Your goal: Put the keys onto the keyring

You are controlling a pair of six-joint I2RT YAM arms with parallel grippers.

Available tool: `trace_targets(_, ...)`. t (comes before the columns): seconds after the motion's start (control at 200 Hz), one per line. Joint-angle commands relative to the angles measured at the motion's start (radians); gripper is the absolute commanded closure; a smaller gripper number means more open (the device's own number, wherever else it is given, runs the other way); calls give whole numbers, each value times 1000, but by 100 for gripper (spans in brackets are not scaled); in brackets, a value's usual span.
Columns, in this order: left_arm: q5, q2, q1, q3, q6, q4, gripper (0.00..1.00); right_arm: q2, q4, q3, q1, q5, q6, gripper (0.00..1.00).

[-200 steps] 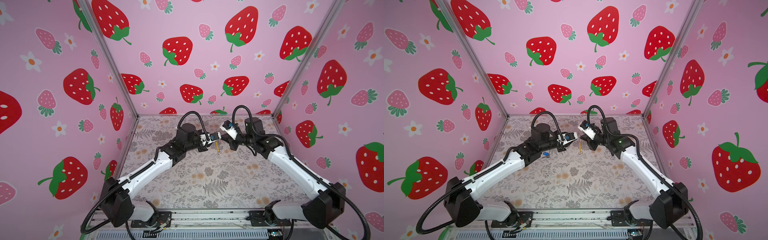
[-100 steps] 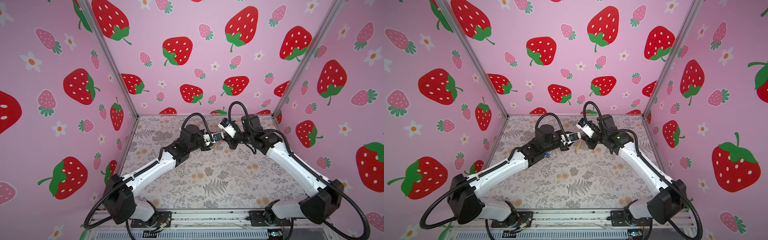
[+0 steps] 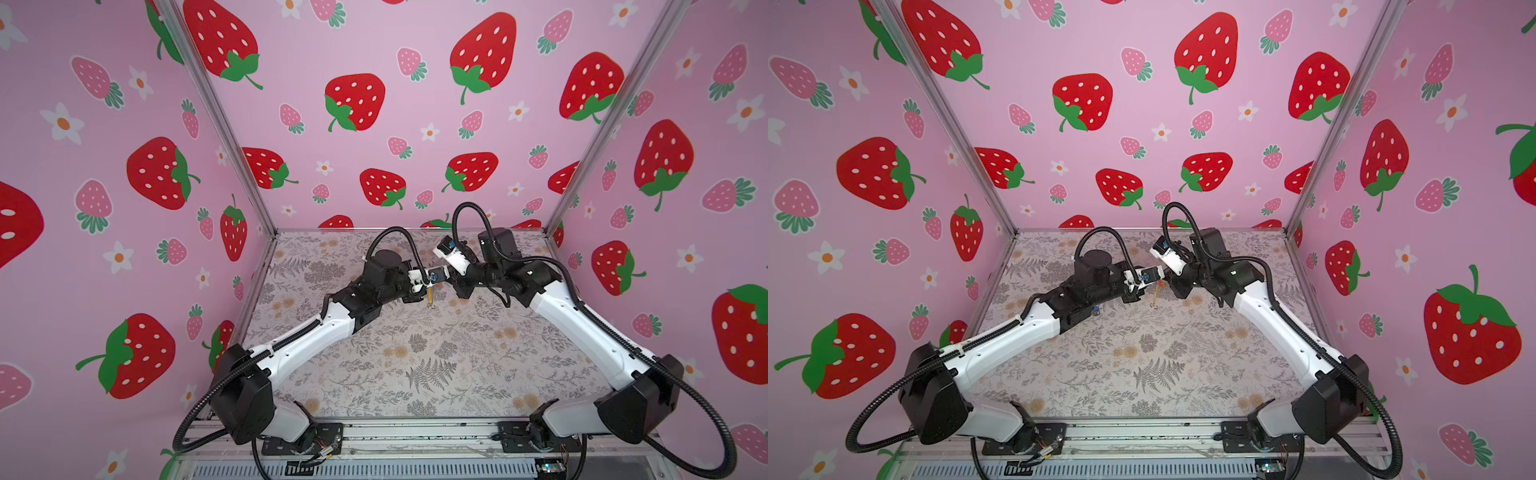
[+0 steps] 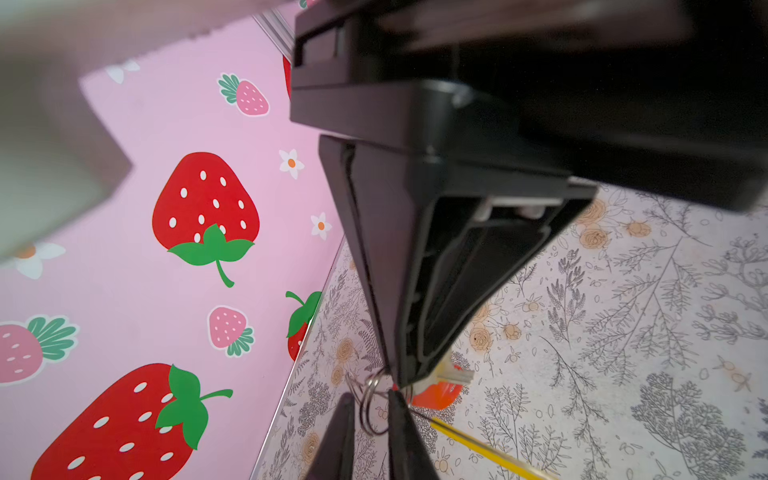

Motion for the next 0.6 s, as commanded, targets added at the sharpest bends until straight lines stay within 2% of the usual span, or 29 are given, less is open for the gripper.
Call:
trace_targets(0.0, 5, 13, -5, 50, 8, -2, 85, -4, -14, 37, 10, -13, -7, 98)
trace_targets(0.34, 18, 25, -4, 63, 1, -16, 93, -3, -6, 31, 15, -12, -24, 98)
trace_targets(0.35, 18, 25, -4, 63, 1, -16, 97, -3, -5, 31, 15, -11, -24, 97)
trace_targets(0.375, 18, 25, -3, 64, 2, -18, 98, -5, -1, 29, 15, -9, -24, 97)
trace_targets(0.595, 25, 25, -2, 61, -1, -24, 100, -23, 44, 8, 15, -13, -23, 95)
